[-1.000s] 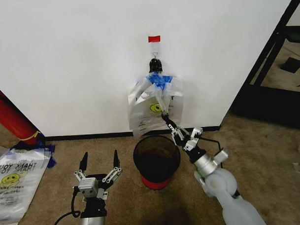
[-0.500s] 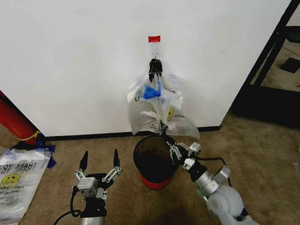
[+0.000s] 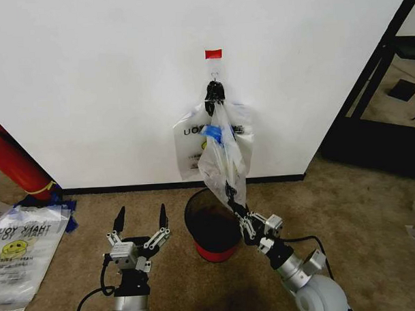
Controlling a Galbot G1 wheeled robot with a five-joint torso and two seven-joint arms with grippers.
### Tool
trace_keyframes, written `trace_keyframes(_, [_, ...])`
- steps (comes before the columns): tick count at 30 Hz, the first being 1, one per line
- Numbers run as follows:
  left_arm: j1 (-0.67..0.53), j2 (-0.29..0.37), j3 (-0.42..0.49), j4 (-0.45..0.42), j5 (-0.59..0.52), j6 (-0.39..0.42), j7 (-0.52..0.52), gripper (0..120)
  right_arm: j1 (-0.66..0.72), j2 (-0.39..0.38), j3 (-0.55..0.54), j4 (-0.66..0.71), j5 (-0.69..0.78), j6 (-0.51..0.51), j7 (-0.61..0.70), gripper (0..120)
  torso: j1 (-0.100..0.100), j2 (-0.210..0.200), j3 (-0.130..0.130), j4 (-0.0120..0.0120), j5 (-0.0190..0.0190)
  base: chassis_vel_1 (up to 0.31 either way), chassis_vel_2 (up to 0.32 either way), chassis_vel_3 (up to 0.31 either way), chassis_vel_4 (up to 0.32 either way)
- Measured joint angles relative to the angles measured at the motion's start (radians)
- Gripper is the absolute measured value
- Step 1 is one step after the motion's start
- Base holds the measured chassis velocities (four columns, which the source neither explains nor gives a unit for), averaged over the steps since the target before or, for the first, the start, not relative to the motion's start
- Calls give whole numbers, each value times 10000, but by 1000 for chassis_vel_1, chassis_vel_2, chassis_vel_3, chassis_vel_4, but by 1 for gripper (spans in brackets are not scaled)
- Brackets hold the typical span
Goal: Pick up the garbage bag from the wall and place it over the trash bin.
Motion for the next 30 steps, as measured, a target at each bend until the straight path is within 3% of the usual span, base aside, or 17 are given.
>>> trace_keyframes(30, [-176,-1,126,102,-35,52,19,100,-1996,314,55,-283,-1426,2505,-536,0,0,0,0,-1,0,0,0,0,0])
